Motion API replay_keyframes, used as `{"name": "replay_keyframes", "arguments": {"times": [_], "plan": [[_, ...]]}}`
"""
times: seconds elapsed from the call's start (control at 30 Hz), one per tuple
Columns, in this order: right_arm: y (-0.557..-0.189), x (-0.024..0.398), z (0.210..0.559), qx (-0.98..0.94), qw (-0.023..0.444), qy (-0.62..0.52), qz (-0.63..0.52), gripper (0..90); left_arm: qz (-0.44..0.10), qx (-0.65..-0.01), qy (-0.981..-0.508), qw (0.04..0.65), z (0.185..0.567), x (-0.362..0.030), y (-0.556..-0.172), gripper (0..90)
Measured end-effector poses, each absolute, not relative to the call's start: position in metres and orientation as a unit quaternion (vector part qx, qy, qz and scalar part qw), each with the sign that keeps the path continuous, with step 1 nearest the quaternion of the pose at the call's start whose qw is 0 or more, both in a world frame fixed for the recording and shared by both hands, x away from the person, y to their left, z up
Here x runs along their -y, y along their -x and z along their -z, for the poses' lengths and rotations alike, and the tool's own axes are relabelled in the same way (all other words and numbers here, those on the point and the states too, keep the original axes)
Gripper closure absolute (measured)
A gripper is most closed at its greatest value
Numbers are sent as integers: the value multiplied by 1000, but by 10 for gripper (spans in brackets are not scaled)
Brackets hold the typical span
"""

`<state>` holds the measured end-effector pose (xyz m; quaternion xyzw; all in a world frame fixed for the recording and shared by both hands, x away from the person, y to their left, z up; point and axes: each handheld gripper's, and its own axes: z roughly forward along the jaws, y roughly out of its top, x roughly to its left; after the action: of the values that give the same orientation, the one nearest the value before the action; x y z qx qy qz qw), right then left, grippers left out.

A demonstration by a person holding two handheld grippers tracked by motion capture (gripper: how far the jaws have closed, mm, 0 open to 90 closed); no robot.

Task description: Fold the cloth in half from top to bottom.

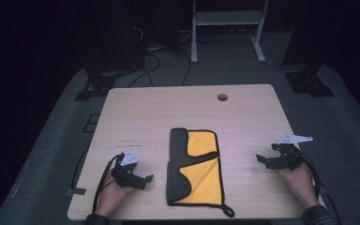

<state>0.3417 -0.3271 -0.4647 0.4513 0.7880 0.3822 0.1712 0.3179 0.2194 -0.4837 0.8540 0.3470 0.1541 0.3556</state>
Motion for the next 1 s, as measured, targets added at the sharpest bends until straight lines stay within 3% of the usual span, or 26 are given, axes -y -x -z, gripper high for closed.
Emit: {"name": "replay_keyframes", "arguments": {"times": [0.63,1.0], "plan": [[-370,266,439,-811,146,-381,-420,159,-154,-346,-855,354,484,-219,-319,0],[-376,222,436,-827,115,-338,-435,233,-152,-345,-855,356,484,-220,-320,0]]}}
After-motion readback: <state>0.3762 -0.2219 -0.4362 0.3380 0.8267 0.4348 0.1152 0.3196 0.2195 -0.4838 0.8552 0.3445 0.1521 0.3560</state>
